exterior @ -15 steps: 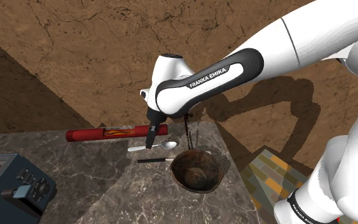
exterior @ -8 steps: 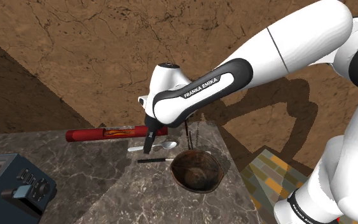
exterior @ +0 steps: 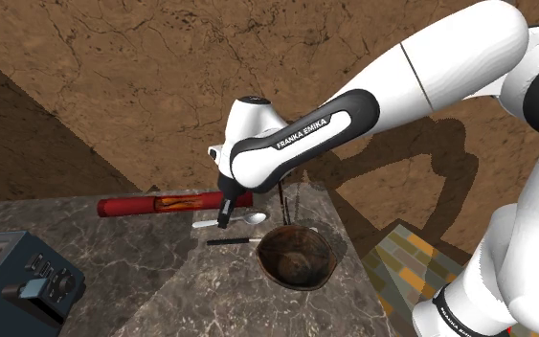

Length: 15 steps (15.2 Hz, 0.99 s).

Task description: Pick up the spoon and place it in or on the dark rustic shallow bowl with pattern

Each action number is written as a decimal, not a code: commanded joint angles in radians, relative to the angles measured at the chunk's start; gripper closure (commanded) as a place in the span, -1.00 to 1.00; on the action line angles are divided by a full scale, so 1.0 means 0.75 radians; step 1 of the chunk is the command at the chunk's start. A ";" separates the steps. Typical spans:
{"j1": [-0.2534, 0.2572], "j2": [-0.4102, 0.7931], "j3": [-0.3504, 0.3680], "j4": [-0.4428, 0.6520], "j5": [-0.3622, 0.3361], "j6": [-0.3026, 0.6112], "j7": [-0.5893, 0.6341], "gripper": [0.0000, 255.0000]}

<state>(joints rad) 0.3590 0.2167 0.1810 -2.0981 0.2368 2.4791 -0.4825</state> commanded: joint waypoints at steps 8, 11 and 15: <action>0.000 0.006 -0.001 0.001 -0.001 0.001 0.000 1.00; -0.002 -0.026 -0.002 0.017 -0.005 -0.046 0.010 1.00; -0.003 -0.066 -0.004 0.041 -0.010 -0.110 0.023 1.00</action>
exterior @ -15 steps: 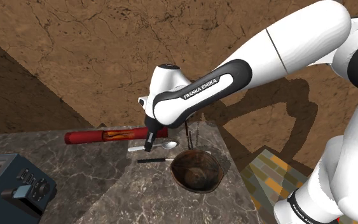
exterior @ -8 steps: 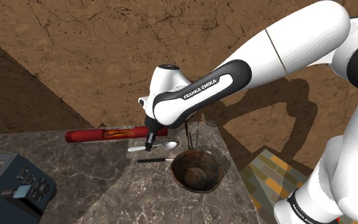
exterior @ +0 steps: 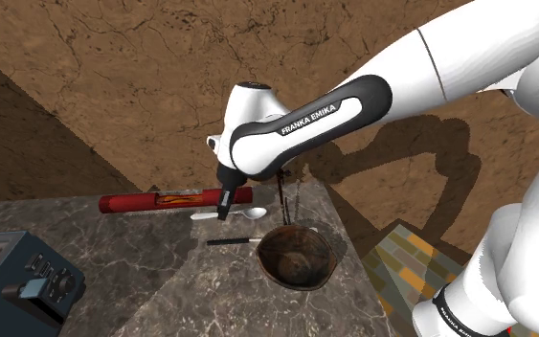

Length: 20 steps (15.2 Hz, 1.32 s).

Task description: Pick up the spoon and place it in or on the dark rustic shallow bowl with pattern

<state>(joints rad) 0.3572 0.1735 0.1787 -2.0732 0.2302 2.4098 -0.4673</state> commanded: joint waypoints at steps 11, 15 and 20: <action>-0.006 -0.099 -0.005 0.101 -0.016 -0.198 0.037 1.00; -0.008 -0.124 -0.007 0.143 -0.021 -0.264 0.050 1.00; -0.010 -0.149 -0.009 0.203 -0.028 -0.348 0.065 1.00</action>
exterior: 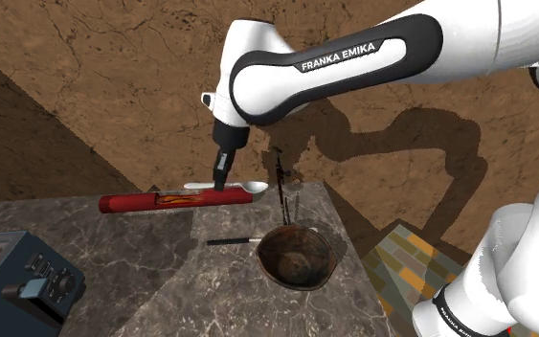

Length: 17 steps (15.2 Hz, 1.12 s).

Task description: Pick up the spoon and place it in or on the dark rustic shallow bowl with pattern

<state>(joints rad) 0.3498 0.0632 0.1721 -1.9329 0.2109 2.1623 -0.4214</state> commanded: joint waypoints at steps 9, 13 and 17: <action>0.010 -0.176 0.010 -0.083 0.020 -0.087 0.031 1.00; 0.033 -0.377 0.029 -0.289 0.059 -0.075 0.051 1.00; 0.065 -0.579 0.048 -0.470 0.099 -0.087 0.080 1.00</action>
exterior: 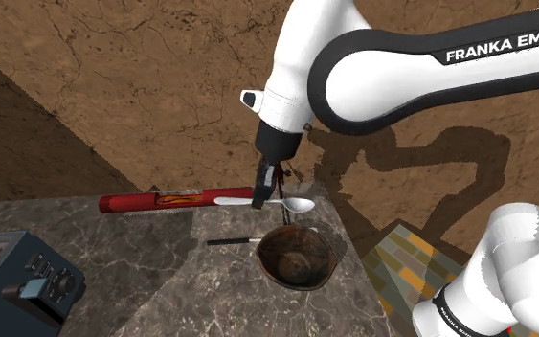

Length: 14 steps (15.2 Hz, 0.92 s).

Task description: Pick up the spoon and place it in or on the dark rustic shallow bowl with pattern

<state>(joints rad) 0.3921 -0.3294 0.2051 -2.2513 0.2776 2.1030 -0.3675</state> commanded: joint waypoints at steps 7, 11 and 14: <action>0.079 -0.388 0.042 -0.289 0.075 -0.081 0.082 1.00; 0.085 -0.377 0.052 -0.352 0.089 -0.007 0.069 1.00; 0.089 -0.364 0.059 -0.397 0.101 0.050 0.058 1.00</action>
<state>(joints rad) 0.4568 -0.6024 0.2470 -2.5373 0.3498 2.1281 -0.3228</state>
